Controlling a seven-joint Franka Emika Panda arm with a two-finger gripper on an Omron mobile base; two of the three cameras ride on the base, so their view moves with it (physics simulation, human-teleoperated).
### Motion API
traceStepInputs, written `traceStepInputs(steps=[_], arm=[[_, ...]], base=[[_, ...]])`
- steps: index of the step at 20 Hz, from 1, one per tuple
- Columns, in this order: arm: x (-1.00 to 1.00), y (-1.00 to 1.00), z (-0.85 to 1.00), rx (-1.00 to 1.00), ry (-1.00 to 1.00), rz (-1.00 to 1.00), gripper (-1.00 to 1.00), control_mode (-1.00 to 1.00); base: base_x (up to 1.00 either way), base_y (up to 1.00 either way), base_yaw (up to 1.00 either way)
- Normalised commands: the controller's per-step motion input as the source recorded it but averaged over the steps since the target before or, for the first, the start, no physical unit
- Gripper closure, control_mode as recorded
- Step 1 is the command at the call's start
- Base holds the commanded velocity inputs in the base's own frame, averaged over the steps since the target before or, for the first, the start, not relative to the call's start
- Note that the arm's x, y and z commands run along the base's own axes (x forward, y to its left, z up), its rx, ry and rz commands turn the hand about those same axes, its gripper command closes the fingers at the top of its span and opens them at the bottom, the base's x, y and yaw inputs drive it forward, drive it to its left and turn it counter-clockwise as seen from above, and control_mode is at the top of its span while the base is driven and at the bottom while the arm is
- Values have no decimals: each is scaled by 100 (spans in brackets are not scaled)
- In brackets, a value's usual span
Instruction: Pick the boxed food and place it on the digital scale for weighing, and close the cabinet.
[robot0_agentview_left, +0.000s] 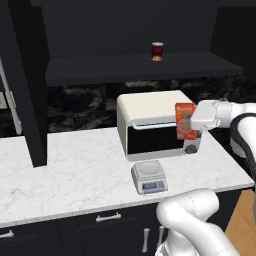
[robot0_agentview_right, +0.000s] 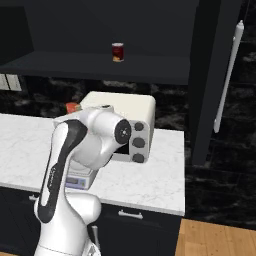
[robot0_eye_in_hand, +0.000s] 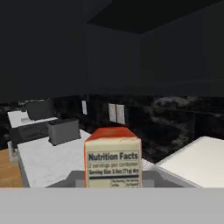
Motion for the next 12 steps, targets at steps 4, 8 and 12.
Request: traceStepInputs(steps=[4, 8, 12], arm=[[3, 21, -91, 4, -3, 47, 100, -100], [23, 29, -94, 14, 0, 36, 100, -100], [23, 22, -69, 5, -2, 25, 100, -100]], base=[[0, 0, 0], [0, 0, 0], [0, 0, 0]])
